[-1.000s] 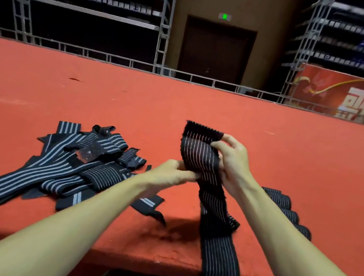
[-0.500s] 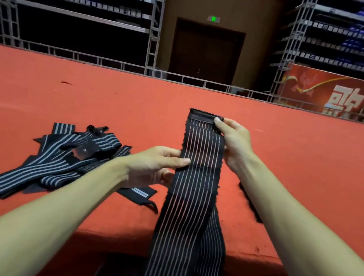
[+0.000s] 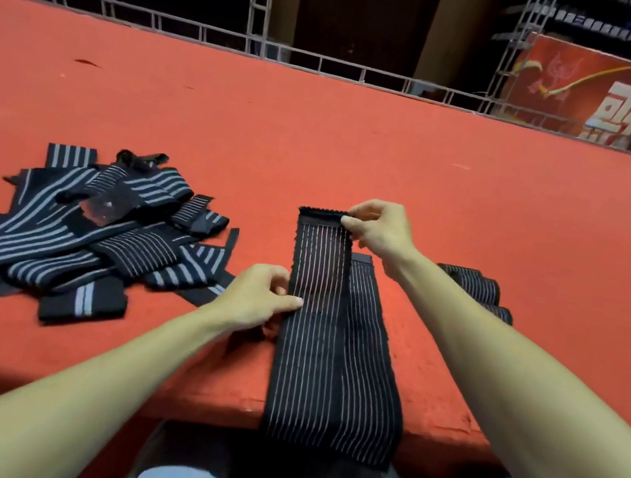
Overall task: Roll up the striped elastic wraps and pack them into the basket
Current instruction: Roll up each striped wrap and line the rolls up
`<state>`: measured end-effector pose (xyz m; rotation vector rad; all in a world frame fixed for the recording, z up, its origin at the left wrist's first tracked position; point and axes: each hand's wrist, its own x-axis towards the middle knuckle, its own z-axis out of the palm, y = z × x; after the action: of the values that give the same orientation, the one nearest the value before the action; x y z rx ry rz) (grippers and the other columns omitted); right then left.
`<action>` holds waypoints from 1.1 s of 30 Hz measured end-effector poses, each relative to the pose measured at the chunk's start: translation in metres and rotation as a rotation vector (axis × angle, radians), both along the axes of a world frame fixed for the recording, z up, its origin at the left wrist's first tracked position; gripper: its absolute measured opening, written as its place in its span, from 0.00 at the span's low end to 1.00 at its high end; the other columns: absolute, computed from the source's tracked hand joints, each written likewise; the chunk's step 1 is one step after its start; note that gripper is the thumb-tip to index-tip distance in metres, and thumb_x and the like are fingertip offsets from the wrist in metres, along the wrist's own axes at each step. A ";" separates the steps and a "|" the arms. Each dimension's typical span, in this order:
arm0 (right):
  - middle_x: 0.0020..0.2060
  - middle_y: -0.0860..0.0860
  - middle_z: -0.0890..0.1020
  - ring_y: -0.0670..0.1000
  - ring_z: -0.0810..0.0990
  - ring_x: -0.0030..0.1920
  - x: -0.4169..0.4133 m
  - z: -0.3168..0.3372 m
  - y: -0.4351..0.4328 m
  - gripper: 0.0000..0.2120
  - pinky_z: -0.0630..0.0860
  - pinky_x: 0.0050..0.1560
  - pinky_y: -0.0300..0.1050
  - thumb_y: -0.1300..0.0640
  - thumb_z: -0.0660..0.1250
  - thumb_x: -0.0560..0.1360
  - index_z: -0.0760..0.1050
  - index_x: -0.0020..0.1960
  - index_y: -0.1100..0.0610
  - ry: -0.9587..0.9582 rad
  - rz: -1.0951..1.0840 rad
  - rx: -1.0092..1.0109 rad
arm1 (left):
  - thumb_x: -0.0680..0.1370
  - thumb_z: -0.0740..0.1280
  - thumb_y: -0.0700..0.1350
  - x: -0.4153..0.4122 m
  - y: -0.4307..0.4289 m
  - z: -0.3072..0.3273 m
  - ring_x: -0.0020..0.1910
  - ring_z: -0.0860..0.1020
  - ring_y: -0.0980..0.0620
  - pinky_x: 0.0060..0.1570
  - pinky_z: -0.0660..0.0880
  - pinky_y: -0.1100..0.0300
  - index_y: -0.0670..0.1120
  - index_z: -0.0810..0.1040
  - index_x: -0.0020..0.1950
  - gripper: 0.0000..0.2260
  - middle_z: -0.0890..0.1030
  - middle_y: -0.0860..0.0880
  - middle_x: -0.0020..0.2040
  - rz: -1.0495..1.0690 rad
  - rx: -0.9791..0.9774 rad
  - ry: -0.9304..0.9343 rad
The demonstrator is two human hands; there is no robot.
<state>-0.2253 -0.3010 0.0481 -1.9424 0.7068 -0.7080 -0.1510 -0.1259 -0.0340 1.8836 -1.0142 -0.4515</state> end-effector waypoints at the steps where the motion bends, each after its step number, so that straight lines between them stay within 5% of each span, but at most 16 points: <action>1: 0.37 0.55 0.82 0.49 0.78 0.30 0.008 -0.007 -0.007 0.07 0.75 0.32 0.40 0.66 0.73 0.71 0.78 0.39 0.57 0.007 -0.001 0.021 | 0.74 0.72 0.41 0.005 -0.006 -0.003 0.30 0.73 0.54 0.35 0.74 0.53 0.44 0.76 0.49 0.08 0.74 0.51 0.33 0.056 -0.022 -0.002; 8: 0.37 0.57 0.82 0.51 0.82 0.30 0.062 -0.058 -0.049 0.07 0.83 0.39 0.47 0.66 0.72 0.72 0.77 0.39 0.58 0.084 -0.039 0.079 | 0.73 0.73 0.43 0.044 -0.036 -0.019 0.37 0.76 0.55 0.41 0.72 0.57 0.51 0.66 0.59 0.21 0.77 0.52 0.34 0.195 -0.022 -0.139; 13: 0.35 0.56 0.82 0.43 0.80 0.24 0.082 -0.090 -0.059 0.04 0.77 0.29 0.33 0.67 0.72 0.72 0.79 0.42 0.61 0.143 -0.025 0.123 | 0.72 0.72 0.46 0.055 -0.047 -0.034 0.49 0.73 0.51 0.48 0.68 0.57 0.52 0.72 0.55 0.14 0.74 0.52 0.42 0.180 0.101 -0.318; 17: 0.36 0.57 0.82 0.50 0.82 0.31 0.080 -0.090 -0.068 0.05 0.82 0.35 0.41 0.69 0.70 0.73 0.78 0.47 0.62 0.086 -0.043 0.194 | 0.75 0.68 0.45 0.049 -0.056 -0.029 0.54 0.66 0.54 0.55 0.63 0.58 0.54 0.76 0.53 0.08 0.69 0.54 0.49 0.136 0.129 -0.441; 19: 0.38 0.54 0.83 0.48 0.82 0.33 0.071 -0.089 -0.077 0.07 0.78 0.30 0.38 0.66 0.69 0.73 0.79 0.50 0.60 0.096 -0.067 0.124 | 0.76 0.66 0.44 0.040 -0.065 -0.024 0.54 0.64 0.55 0.53 0.60 0.60 0.55 0.77 0.51 0.07 0.70 0.54 0.50 0.075 0.118 -0.430; 23: 0.46 0.49 0.84 0.46 0.80 0.49 0.041 -0.093 -0.096 0.09 0.69 0.50 0.32 0.61 0.67 0.73 0.83 0.51 0.54 0.212 -0.137 -0.180 | 0.77 0.63 0.43 0.023 -0.085 -0.021 0.54 0.69 0.54 0.57 0.66 0.56 0.57 0.75 0.49 0.08 0.75 0.54 0.48 -0.021 0.072 -0.320; 33: 0.54 0.52 0.83 0.55 0.78 0.58 0.029 -0.122 -0.119 0.14 0.71 0.56 0.44 0.51 0.64 0.77 0.79 0.60 0.50 0.355 -0.144 -0.321 | 0.78 0.62 0.52 0.012 -0.096 -0.040 0.49 0.68 0.60 0.52 0.60 0.60 0.60 0.75 0.45 0.04 0.74 0.61 0.44 0.034 0.066 -0.419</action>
<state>-0.1961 -0.4196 -0.0741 -2.3632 1.0065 -0.5955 -0.1387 -0.2214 -0.0741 2.1014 -1.2461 -0.0674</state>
